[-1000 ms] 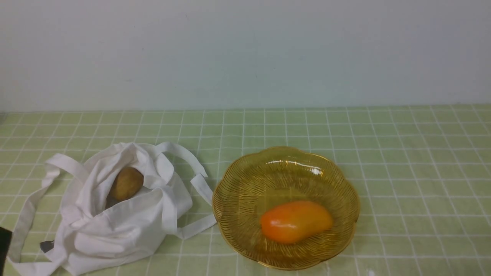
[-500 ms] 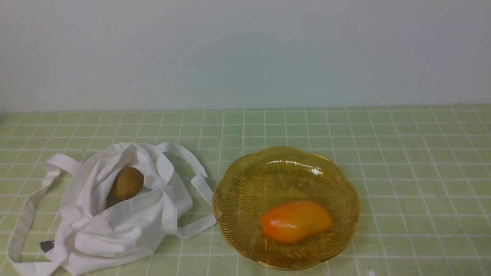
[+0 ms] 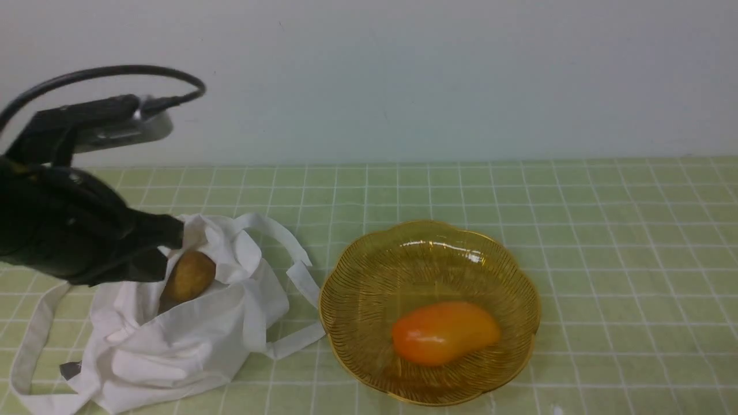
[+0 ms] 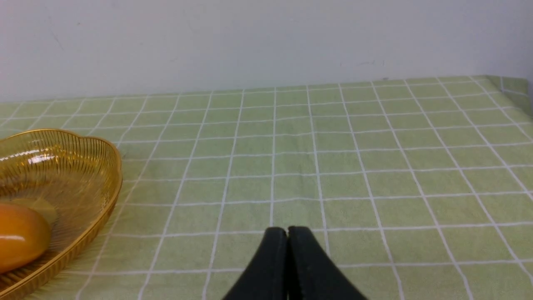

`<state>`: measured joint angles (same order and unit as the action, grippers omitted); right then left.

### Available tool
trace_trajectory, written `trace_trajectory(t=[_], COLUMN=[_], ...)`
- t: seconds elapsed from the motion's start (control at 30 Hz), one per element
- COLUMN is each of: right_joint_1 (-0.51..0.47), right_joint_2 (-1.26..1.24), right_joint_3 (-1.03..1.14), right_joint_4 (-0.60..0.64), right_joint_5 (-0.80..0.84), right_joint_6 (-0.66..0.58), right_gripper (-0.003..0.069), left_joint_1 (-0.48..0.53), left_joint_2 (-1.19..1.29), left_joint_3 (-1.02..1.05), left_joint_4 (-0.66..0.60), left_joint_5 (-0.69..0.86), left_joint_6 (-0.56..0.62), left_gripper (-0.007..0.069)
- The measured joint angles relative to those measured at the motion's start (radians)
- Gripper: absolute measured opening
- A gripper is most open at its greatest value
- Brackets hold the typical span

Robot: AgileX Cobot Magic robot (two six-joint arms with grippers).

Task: Take the fruit out of the bag on the green coffee tablecloth and place them on the plate.
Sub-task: 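Reach into the cloth bag and grasp the kiwi with the left gripper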

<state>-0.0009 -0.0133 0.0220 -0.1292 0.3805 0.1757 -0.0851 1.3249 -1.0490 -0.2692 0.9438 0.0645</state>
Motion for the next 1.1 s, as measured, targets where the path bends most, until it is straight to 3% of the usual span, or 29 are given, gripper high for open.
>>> trace_trajectory(t=[0.47, 0.57, 0.77, 0.93, 1.1], right_joint_1=[0.0, 0.0, 0.0, 0.0, 0.0], right_joint_2=[0.0, 0.0, 0.0, 0.0, 0.0], right_joint_3=[0.0, 0.0, 0.0, 0.0, 0.0], right_joint_4=[0.0, 0.0, 0.0, 0.0, 0.0], right_joint_5=[0.0, 0.0, 0.0, 0.0, 0.0], right_joint_6=[0.0, 0.0, 0.0, 0.0, 0.0], right_gripper=[-0.001, -0.001, -0.001, -0.001, -0.001], left_joint_1=[0.0, 0.0, 0.0, 0.0, 0.0], left_joint_2=[0.368, 0.425, 0.458, 0.48, 0.49], left_joint_3=[-0.106, -0.107, -0.107, -0.109, -0.109], left_joint_4=[0.11, 0.14, 0.197, 0.26, 0.259], left_joint_5=[-0.103, -0.158, -0.212, -0.294, -0.347], left_joint_6=[-0.019, 0.01, 0.002, -0.051, -0.057], left_gripper=[-0.0005, 0.0044, 0.0246, 0.0506, 0.0593])
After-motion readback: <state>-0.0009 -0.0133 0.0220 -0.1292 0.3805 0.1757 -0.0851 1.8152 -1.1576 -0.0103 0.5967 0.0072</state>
